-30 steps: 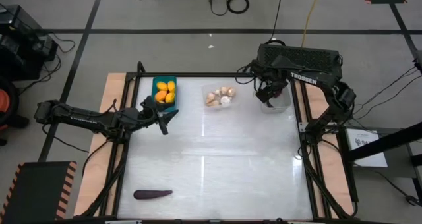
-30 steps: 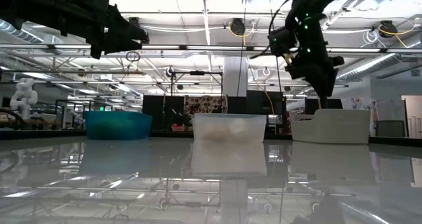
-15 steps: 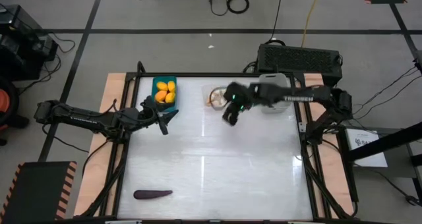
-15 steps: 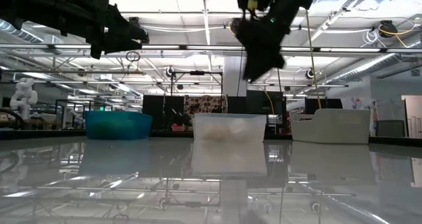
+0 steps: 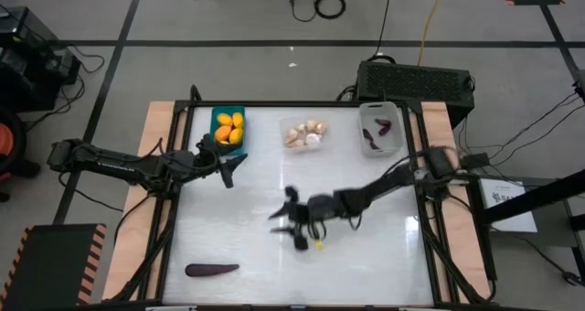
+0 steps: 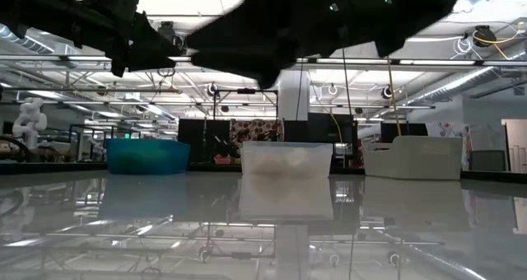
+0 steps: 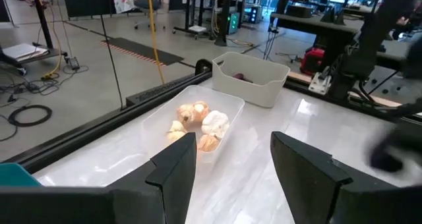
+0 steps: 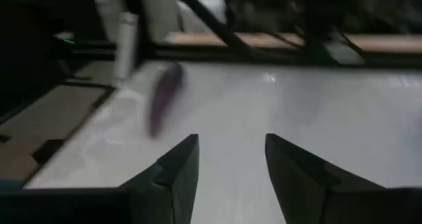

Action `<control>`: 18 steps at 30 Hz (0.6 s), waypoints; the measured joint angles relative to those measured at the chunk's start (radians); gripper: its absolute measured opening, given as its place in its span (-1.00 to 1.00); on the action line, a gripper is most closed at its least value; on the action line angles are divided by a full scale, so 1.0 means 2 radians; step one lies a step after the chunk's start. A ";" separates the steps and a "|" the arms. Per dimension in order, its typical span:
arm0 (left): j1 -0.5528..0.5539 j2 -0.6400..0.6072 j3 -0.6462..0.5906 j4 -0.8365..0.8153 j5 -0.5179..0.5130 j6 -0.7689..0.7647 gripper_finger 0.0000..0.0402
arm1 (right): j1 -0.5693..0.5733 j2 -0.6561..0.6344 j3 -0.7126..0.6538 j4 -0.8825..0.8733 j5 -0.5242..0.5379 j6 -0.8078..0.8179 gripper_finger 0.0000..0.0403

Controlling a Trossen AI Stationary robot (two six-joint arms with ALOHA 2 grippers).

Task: Sort produce into baskets
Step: Put the eggplant into the gray bin

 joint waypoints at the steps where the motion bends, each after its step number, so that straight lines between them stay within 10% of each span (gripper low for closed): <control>1: 0.000 0.000 0.000 0.000 0.000 0.000 0.01 | 0.010 0.022 0.008 0.031 0.000 -0.010 -0.17; 8: 0.000 0.000 0.000 0.001 -0.008 -0.012 0.01 | 0.057 0.169 0.130 0.103 0.000 -0.088 -0.17; 18: 0.000 0.000 0.000 0.001 -0.009 -0.013 0.01 | 0.069 0.298 0.355 -0.049 -0.028 -0.082 0.06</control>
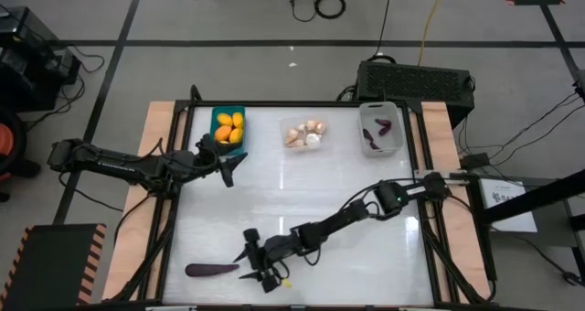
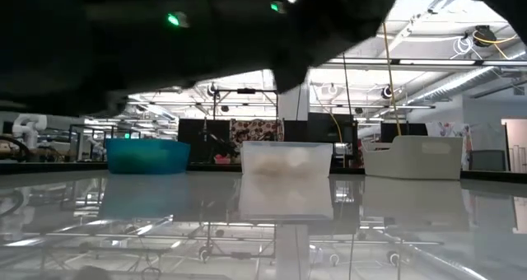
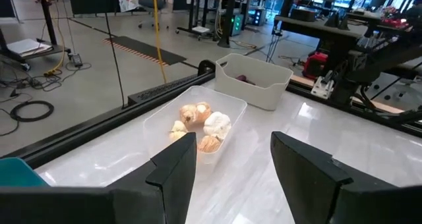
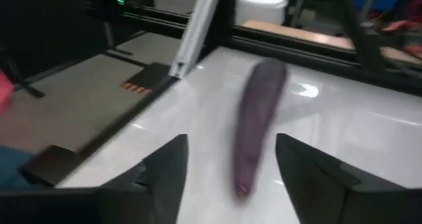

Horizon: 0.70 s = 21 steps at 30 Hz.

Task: Sort produce into baskets
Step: Put the eggplant into the gray bin

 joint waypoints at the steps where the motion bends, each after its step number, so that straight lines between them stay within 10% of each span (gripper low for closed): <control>1: 0.000 0.000 0.000 0.000 0.000 0.000 0.01 | -0.001 0.007 0.015 -0.011 -0.010 0.005 0.12; 11: 0.000 0.000 0.000 0.003 0.000 0.001 0.01 | -0.019 0.075 0.079 -0.008 -0.009 0.043 0.53; 21: 0.000 0.000 0.000 0.002 -0.001 0.004 0.01 | -0.021 0.090 0.092 -0.017 -0.024 0.054 0.35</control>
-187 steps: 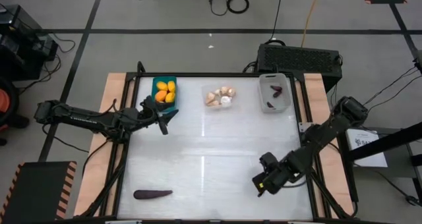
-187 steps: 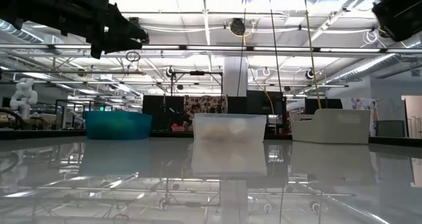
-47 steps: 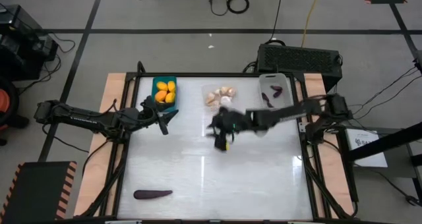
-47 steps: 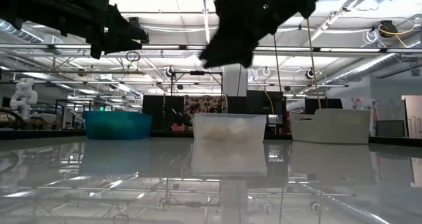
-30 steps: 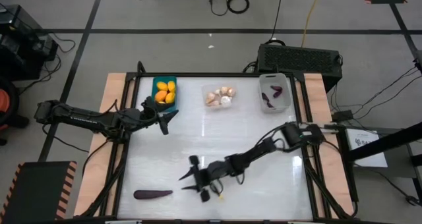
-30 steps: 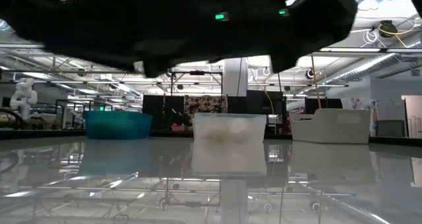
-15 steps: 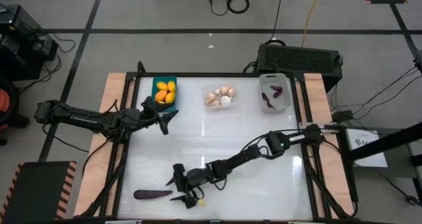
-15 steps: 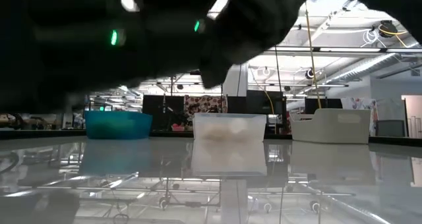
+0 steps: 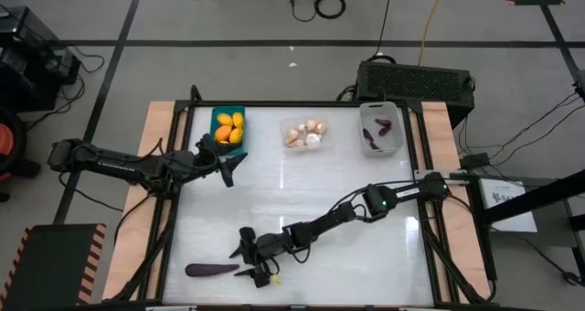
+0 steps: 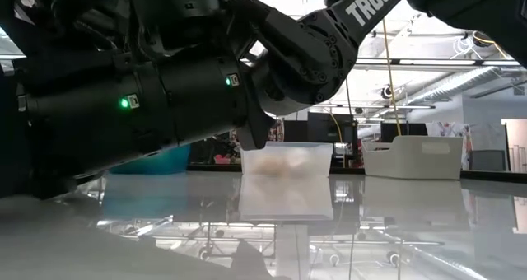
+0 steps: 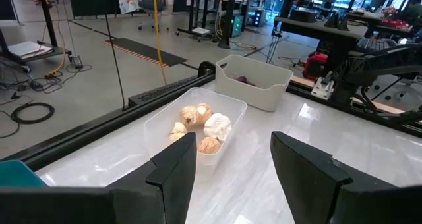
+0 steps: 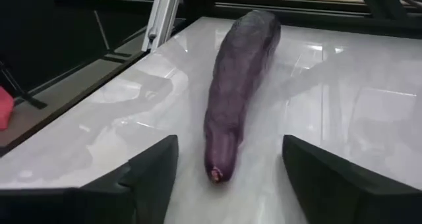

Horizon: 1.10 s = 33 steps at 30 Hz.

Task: Sort produce into baskets
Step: Put the eggplant into the gray bin

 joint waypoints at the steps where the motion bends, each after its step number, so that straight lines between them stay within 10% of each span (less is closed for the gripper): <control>1: 0.000 0.000 0.000 0.000 0.000 0.000 0.01 | 0.000 0.000 0.000 0.000 0.001 0.000 0.29; 17: 0.000 0.000 0.000 -0.002 0.000 -0.001 0.01 | -0.023 -0.033 0.001 -0.132 -0.003 0.017 -0.87; 33: 0.000 0.000 0.000 -0.003 0.000 -0.001 0.01 | -0.133 -0.233 -0.001 -0.668 0.010 -0.049 -0.88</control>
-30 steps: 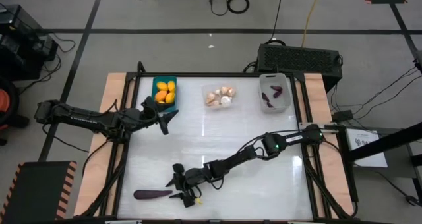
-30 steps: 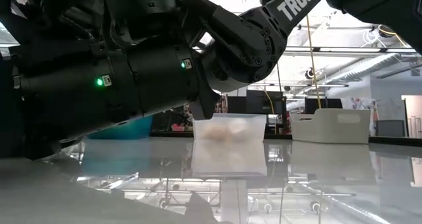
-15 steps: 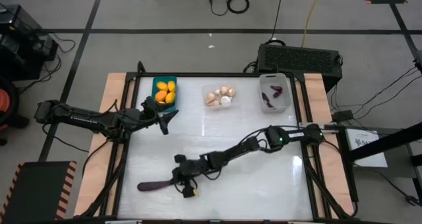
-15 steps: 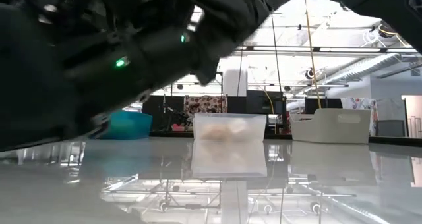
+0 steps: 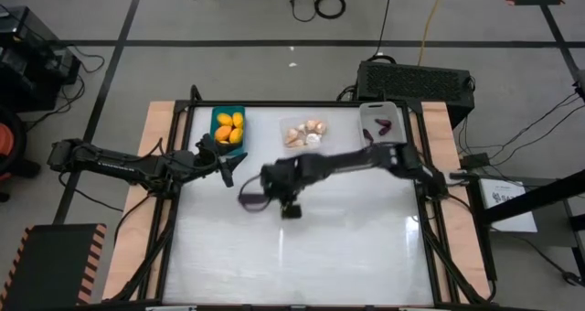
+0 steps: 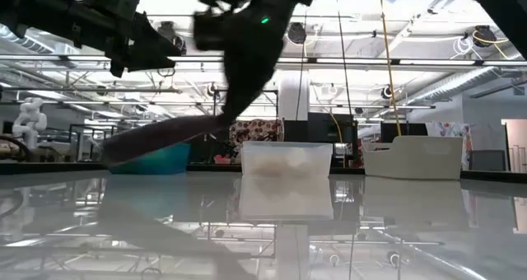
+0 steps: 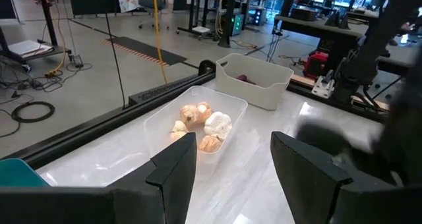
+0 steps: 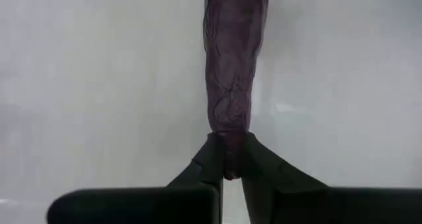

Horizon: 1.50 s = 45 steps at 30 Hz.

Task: Sort produce into baskets
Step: Put the eggplant into the gray bin

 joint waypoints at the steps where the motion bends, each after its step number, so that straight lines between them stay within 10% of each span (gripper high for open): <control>1: 0.000 0.000 0.000 0.000 0.000 0.000 0.01 | -0.007 -0.012 0.000 -0.022 0.000 -0.001 -0.88; 9: 0.000 0.000 0.000 -0.002 0.000 0.000 0.01 | -0.055 -0.134 0.001 -0.179 0.004 0.014 -0.88; 17: 0.000 0.000 0.000 -0.003 0.000 -0.001 0.01 | -0.124 -0.229 0.000 -0.367 0.172 0.132 -0.88; 32: 0.000 0.000 0.000 -0.005 0.000 -0.003 0.01 | -0.258 -0.454 -0.325 -0.342 0.202 0.293 -0.88; 45: 0.000 0.001 0.000 -0.004 0.000 -0.028 0.01 | -0.273 -0.482 -0.496 -0.163 0.243 0.271 -0.68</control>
